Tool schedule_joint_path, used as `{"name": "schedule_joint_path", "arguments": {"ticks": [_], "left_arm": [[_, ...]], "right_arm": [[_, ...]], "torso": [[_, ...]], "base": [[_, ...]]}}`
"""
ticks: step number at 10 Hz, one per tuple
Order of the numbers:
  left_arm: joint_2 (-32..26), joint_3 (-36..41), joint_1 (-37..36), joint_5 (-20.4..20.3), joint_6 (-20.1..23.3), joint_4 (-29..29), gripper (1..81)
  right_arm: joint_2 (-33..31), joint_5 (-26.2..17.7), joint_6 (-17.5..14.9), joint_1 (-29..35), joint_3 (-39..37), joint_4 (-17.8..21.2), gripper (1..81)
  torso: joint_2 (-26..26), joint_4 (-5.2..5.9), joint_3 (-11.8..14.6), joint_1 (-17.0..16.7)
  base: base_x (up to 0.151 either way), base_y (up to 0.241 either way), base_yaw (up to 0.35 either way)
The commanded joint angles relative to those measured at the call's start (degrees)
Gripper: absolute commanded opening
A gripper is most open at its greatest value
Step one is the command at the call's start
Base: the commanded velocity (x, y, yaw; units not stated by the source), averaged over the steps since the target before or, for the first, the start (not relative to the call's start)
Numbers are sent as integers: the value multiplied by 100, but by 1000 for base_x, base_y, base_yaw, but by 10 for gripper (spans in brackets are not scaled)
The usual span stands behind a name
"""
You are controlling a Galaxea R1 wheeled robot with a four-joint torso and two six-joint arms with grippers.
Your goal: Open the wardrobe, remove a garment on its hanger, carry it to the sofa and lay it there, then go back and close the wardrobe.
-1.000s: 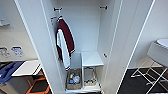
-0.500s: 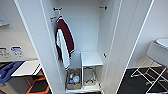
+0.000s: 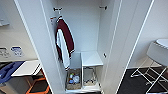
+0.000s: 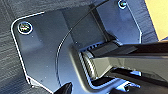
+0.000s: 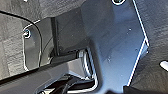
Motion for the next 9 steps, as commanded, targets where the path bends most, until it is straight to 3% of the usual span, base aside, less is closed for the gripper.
{"name": "schedule_joint_path", "arguments": {"ticks": [1, 9], "left_arm": [[2, 67, -169, 201, 22, -15, 811], [-33, 67, -54, 87, 22, -24, 811]], "right_arm": [[44, -352, -20, 187, 7, -3, 811], [18, -344, -20, 152, 7, -3, 811]], "torso": [[0, 0, 0, 3], [-9, 0, 2, 6]], "base": [[0, 0, 0], [99, 0, 0]]}}
